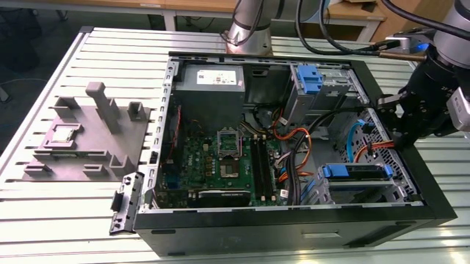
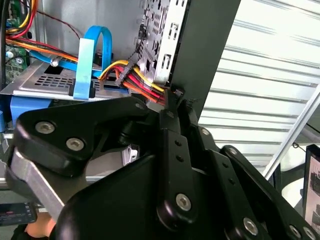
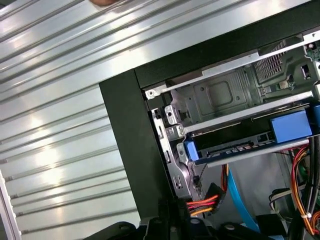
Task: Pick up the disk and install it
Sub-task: 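Insert the first disk wire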
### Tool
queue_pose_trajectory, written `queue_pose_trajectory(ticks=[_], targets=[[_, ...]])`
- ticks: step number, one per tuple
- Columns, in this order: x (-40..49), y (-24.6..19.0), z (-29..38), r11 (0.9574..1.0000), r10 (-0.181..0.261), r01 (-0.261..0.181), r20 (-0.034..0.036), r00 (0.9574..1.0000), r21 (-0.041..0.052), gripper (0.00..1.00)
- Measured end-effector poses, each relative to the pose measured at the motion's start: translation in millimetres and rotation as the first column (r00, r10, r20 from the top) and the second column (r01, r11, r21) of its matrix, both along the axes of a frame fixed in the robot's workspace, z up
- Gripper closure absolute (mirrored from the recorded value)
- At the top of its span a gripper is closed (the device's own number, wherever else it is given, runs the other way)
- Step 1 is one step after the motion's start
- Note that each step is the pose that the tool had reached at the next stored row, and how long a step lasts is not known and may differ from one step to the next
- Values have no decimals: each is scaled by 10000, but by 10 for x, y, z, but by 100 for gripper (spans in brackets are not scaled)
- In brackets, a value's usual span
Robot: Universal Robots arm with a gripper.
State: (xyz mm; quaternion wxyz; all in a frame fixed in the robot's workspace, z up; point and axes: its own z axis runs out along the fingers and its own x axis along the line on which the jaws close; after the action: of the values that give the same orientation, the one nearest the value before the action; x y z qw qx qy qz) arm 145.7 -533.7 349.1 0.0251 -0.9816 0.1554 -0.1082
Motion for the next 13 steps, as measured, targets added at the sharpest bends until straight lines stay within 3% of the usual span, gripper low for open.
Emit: queue_pose_trajectory(ticks=[1,4,9,13], targets=[[-1,1,25,10000,0,0,-4,10000,11,83],[0,0,106,10000,-1,1,-3,10000,5,83],[-7,1,107,10000,3,-3,-4,10000,-9,83],[-108,-3,107,10000,3,-3,-3,10000,-12,83]])
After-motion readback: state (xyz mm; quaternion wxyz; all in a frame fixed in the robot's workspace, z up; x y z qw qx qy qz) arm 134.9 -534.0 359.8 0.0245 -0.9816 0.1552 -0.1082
